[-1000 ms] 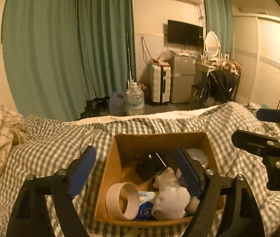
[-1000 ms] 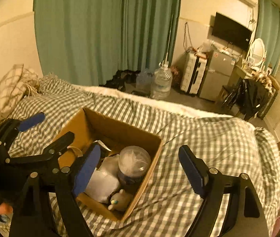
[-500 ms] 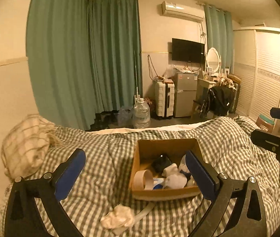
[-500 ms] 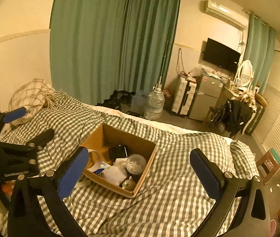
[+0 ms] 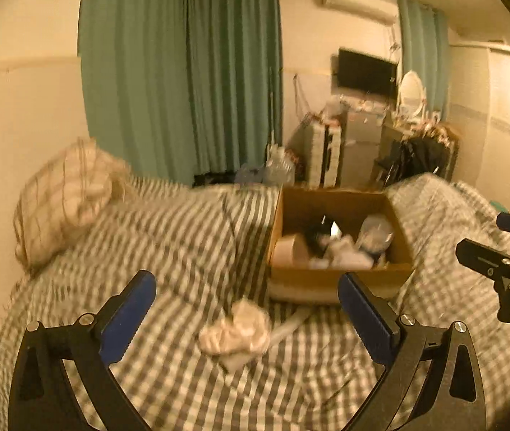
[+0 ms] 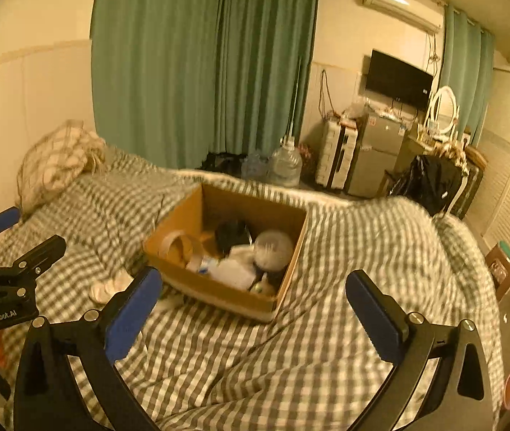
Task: Organize objects
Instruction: 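Grasp the lace cloth with the left tool while the right tool grasps the white tube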
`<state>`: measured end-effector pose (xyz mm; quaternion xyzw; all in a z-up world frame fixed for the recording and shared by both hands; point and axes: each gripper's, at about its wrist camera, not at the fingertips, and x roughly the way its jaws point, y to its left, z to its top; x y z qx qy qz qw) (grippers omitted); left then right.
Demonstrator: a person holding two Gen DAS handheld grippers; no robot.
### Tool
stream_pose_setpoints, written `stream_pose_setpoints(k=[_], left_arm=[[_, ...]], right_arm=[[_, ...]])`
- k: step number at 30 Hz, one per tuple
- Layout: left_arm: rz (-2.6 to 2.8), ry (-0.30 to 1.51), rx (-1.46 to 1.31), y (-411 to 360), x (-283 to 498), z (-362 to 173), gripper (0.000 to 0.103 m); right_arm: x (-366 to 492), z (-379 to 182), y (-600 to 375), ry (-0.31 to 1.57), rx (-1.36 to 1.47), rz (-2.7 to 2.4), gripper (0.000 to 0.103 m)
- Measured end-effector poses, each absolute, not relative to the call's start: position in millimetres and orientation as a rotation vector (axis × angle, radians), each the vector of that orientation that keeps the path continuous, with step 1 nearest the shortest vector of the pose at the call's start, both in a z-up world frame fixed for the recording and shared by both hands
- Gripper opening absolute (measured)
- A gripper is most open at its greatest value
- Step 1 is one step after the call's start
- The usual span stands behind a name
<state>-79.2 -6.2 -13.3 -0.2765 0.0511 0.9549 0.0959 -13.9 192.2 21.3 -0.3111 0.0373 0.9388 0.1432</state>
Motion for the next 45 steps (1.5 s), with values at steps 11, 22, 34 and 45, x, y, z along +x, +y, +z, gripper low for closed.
stream_pose_setpoints(k=[11,22,34,45], left_arm=[[2.795,0.270,-1.136,3,-130,-109,0.103],[2.681,0.194,-1.340,6,-174,-156,0.024],[2.838,0.150,-1.084,-40,-133,-81,0.015],[2.835,0.034,-1.173,-79,-151,-96,0.015]], right_arm=[[-44,-68,197,0.172,-1.129,2.677,0.103],[-57,-89,194,0.165,-1.202,2.663,0.103],[-85,-85,144,0.199,-1.253,2.720,0.103],[-168,-138,100,0.383,-1.462,2.631,0.100]])
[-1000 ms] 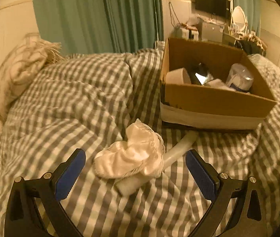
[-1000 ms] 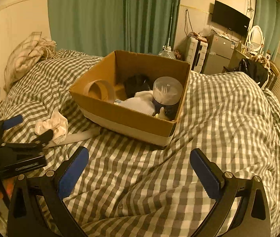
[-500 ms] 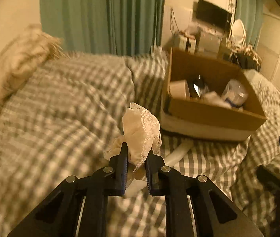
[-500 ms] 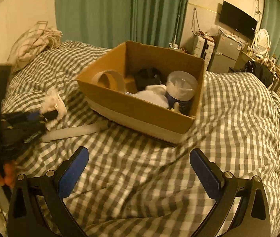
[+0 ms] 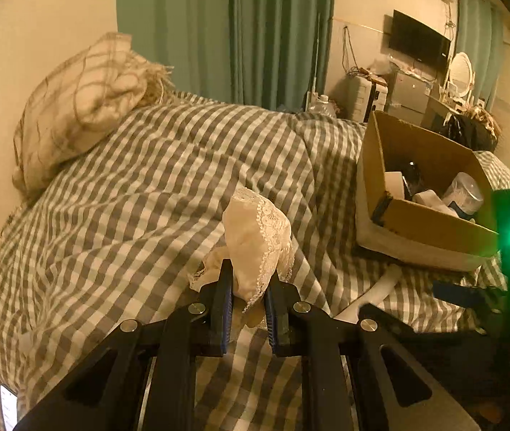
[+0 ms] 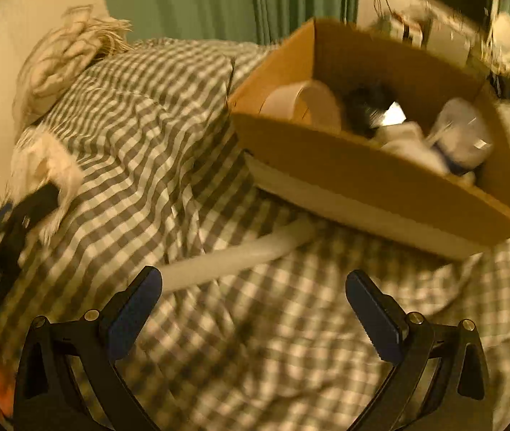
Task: Organize objects
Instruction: 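Grasp the lace cloth with the left tool while the right tool grasps the white tube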
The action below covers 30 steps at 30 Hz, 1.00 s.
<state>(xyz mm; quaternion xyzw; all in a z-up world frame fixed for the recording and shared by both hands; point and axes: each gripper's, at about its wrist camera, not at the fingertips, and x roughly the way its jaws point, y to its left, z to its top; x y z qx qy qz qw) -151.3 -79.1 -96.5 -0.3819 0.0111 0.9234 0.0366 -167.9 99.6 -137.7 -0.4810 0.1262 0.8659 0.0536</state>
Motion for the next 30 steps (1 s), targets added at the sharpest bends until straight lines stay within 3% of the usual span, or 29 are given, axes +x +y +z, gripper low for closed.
stream_pose_setpoints(k=[4,10,13,15,18,23,30], left_arm=[[2.825,0.011,-1.189,-81,-152,-101,0.015],[2.832,0.042,-1.187,-76,-149,-101,0.015],[2.826,0.051,-1.184,-73,-144,-101,0.015],[2.814,0.057,-1.176,-71,-140,-99,0.015],[2.812,0.061,-1.168,-68,-131,-95,0.015],[2.804,0.048,-1.155,-65,-115,-88,0.015],[2.790,0.006,-1.112,-63,-95,-65,0.015]], right_arm=[[-186,-153,100,0.443,-1.472,2.601,0.094],[-193,-174,89,0.451,-1.585,2.577,0.076],[-187,-173,85,0.426,-1.627,2.598,0.056],[-182,-171,80,0.414,-1.662,2.622,0.030],[-173,-171,77,0.435,-1.704,2.640,0.009],[-153,-159,86,0.506,-1.673,2.686,0.006],[-105,-110,106,0.448,-1.517,2.775,0.005]])
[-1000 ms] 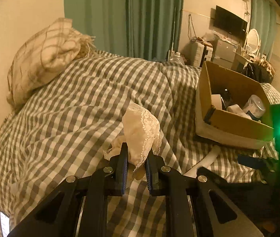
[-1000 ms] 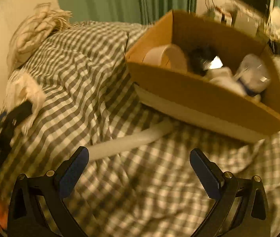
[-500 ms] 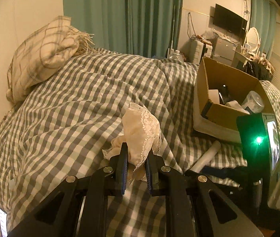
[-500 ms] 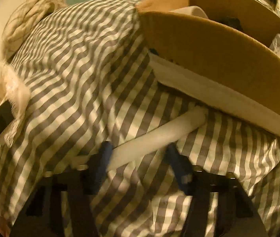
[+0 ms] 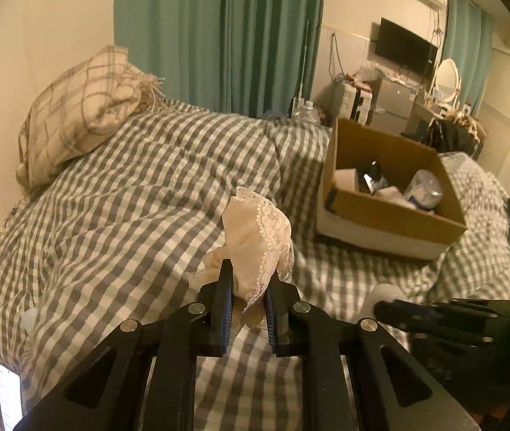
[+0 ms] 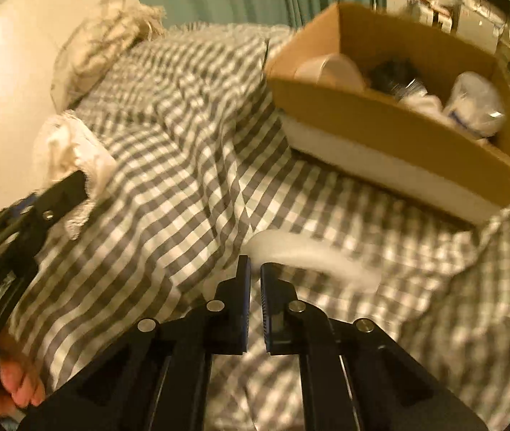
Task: Organize objects
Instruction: 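Grasp the lace cloth with the left tool while the right tool grasps the white tube, then carry lace cloth and white tube into the box and open both tools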
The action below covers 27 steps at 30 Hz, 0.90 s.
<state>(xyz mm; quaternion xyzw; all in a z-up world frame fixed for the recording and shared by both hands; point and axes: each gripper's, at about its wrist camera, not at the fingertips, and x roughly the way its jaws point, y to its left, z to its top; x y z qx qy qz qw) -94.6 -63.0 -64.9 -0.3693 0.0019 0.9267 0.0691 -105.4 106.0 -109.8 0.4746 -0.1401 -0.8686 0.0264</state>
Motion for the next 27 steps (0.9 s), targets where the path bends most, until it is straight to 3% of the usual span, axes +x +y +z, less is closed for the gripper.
stream_pose_setpoints(k=[19,27], left_arm=[[2.650,0.083,-0.821,37,-104,41,0.015],[2.616,0.119,-0.815,83,-158,40,0.015]], right_arm=[[-47,65,180,-0.211,0.989,-3.038,0.005],[-86,83,226,-0.213,0.941,-3.097,0.005]])
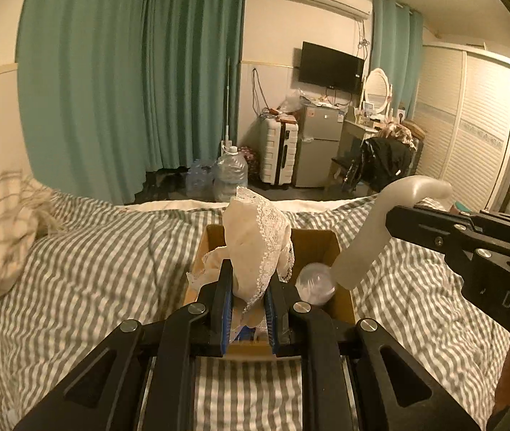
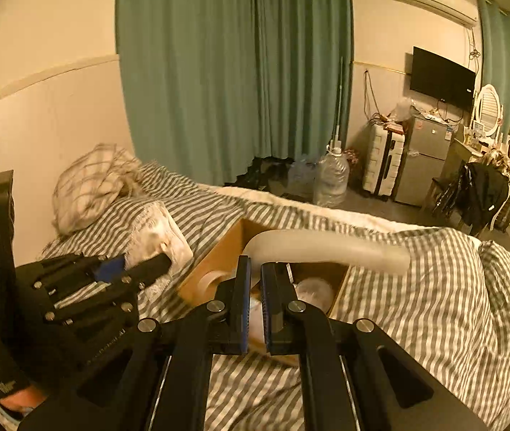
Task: Organize objects
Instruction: 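Carry lace cloth and white tube into the box and open both tools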
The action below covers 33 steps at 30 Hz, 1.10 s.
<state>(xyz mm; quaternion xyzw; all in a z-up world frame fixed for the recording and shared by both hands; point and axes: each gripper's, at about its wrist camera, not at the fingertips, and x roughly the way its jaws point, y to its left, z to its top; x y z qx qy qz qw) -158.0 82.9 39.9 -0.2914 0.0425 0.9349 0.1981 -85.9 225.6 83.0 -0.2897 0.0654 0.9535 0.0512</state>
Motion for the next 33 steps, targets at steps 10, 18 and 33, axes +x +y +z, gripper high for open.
stream_pose_setpoints(k=[10,18,33], left_arm=[[2.592,0.143,-0.934,103,-207,-15,0.015],[2.570,0.146,-1.022,111,-233,-58,0.015],[2.570,0.131,-0.964,107,-222,-53,0.068]], right_arm=[[-160,26,264,0.257,-1.022,2.847,0.005],[-204,-29,277,0.267,-1.148,2.789,0.005],[-199,-25,297,0.490,-1.095,2.795,0.056]])
